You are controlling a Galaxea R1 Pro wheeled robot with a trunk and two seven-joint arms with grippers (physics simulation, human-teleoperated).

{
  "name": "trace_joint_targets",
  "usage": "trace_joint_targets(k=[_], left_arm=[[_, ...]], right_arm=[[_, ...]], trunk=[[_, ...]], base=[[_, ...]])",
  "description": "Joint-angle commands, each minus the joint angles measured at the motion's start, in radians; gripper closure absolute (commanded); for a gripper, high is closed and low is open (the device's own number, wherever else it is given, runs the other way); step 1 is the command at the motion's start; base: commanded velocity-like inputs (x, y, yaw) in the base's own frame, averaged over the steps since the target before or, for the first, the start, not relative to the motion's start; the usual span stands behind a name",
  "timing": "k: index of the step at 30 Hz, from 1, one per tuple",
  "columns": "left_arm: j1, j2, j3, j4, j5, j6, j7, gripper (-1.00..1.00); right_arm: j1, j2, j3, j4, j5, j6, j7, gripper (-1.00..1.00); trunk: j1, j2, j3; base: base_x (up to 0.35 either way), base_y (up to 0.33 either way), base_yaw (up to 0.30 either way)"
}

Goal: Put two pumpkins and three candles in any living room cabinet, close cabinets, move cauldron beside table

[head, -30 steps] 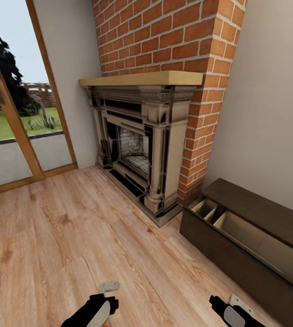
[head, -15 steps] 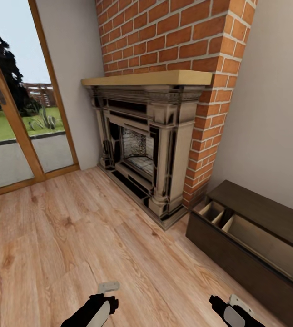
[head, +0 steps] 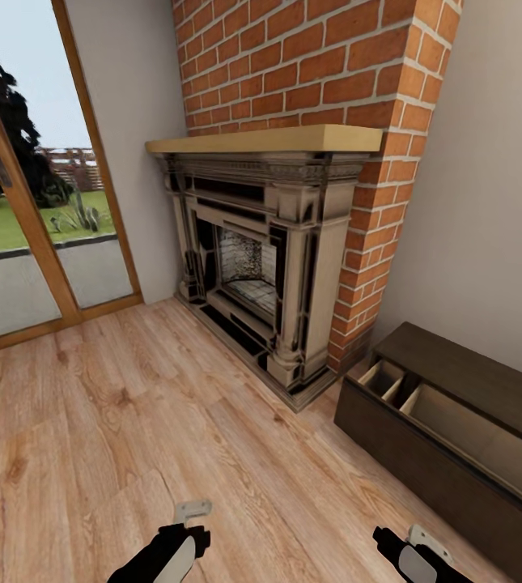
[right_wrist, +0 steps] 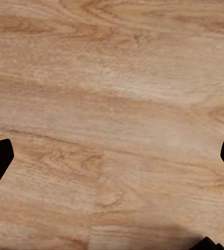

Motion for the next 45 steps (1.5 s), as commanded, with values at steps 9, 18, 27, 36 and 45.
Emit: trace_joint_targets(k=[9,18,27,36,45], left_arm=[[-0.001,0.005,0.003,-0.002,0.02,-0.01,0.008,-1.0],[-0.001,0.054,0.012,-0.002,0.028,-0.008,-0.055,-1.0],[-0.001,0.1,0.056,-0.002,0.031,-0.004,-0.141,-1.0],[-0.001,0.147,0.075,-0.002,0.029,0.004,-0.281,-1.0],[-0.002,0.2,0.079,-0.003,0.029,0.006,-0.398,-1.0]], right_arm=[[0.0,-0.001,0.008,-0.003,-0.007,0.001,-0.005,-1.0],[0.0,-0.001,0.008,-0.004,-0.007,0.0,-0.004,-1.0],[0.0,-0.001,0.008,-0.004,-0.007,0.0,0.043,-1.0],[0.0,-0.004,0.008,-0.004,-0.007,0.002,0.265,-1.0],[0.0,-0.005,0.027,-0.002,-0.007,0.004,0.524,-1.0]], trunk=[[0.031,-0.056,-0.026],[0.065,-0.119,-0.054],[0.1,-0.182,-0.082],[0.134,-0.245,-0.111],[0.169,-0.308,-0.139]], base=[[0.0,0.001,0.0],[0.0,0.0,0.0],[0.0,0.0,0.0],[0.0,0.0,0.0],[0.0,0.0,0.0]])
